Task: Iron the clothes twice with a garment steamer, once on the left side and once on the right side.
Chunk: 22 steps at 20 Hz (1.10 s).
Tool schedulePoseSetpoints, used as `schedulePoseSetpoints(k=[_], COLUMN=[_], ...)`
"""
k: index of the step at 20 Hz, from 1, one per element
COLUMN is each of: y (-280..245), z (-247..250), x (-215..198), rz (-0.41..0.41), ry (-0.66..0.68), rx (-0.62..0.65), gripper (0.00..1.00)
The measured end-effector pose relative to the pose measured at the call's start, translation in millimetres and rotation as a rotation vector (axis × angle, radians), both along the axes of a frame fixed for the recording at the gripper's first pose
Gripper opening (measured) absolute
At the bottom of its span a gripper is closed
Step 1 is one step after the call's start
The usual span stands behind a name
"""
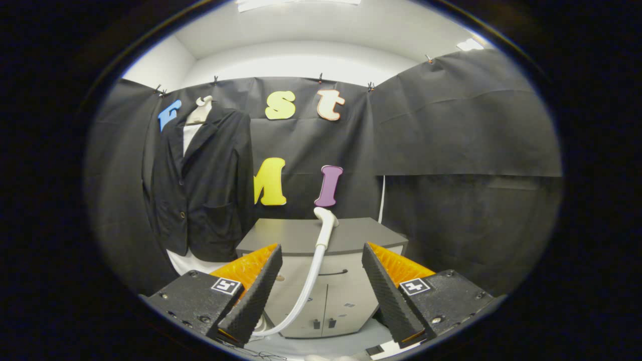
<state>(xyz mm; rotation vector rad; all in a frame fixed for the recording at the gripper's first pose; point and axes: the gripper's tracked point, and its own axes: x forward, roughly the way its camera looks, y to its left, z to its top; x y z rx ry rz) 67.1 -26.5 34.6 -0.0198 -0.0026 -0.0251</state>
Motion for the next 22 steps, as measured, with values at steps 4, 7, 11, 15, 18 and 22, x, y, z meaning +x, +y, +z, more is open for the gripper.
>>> schedulePoseSetpoints(k=[4, 7, 11, 15, 18, 22], y=[-23.5, -37.3, -39.0, -26.9, -18.4, -11.9], z=[19.6, 32.2, 41.8, 20.1, -13.4, -55.9], x=[64.4, 118.6, 201.3, 269.5, 308.4, 343.2], rz=[0.020, 0.028, 0.087, 0.158, 0.189, 0.212], ry=[0.020, 0.051, 0.087, 0.182, 0.284, 0.402], rx=[0.015, 0.027, 0.003, -0.015, -0.039, -0.062], gripper=[1.00, 1.00, 1.00, 1.00, 1.00, 1.00])
